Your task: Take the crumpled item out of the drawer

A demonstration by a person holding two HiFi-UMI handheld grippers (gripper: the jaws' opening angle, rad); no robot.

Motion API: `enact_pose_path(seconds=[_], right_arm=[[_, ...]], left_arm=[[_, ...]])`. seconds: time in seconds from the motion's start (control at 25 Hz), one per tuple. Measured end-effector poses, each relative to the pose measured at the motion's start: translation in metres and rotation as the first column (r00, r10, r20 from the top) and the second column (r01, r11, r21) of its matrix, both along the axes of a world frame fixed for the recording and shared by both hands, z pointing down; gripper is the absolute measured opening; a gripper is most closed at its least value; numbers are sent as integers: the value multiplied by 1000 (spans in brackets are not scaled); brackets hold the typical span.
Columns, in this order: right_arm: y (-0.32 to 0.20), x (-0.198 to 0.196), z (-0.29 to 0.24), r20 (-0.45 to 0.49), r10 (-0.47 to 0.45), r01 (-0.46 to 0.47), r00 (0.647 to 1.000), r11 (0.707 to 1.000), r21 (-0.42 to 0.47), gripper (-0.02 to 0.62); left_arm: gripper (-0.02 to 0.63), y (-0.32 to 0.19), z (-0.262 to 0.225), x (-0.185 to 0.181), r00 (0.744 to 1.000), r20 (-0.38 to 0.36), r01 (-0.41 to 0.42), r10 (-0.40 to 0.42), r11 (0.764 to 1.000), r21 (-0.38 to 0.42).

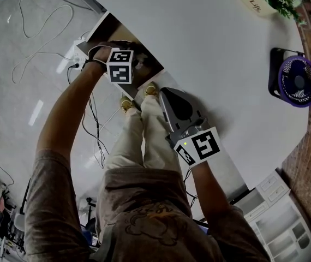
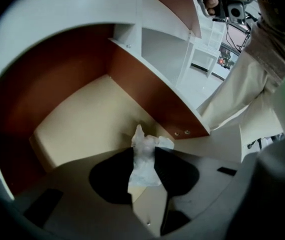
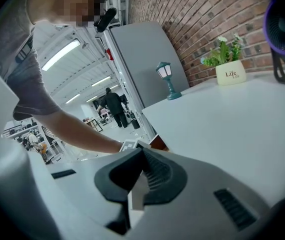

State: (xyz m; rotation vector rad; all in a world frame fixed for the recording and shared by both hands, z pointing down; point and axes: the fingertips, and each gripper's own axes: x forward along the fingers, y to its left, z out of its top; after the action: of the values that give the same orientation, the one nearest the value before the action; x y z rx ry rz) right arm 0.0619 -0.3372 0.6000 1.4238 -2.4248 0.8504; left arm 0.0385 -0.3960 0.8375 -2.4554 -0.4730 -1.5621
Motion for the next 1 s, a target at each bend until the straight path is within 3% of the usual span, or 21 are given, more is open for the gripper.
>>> enact_pose_path(seconds=[0.24,0.56,1.0], right_arm=[[-2,-4,-16,2,-13,13,1000,1000,16,-3],[-11,-11,-53,-9,-40,41,999,997,59,-3],[-39,7,-124,-77,-39,51,996,987,154,-3]], left_arm=[[124,-9,-36,-5,999,-33,39,-37,998,51],[124,-14,-103,-25,990,-65,131,-128,990,56],[126,-36,-222,-51,948,-180,285,-261,951,119]])
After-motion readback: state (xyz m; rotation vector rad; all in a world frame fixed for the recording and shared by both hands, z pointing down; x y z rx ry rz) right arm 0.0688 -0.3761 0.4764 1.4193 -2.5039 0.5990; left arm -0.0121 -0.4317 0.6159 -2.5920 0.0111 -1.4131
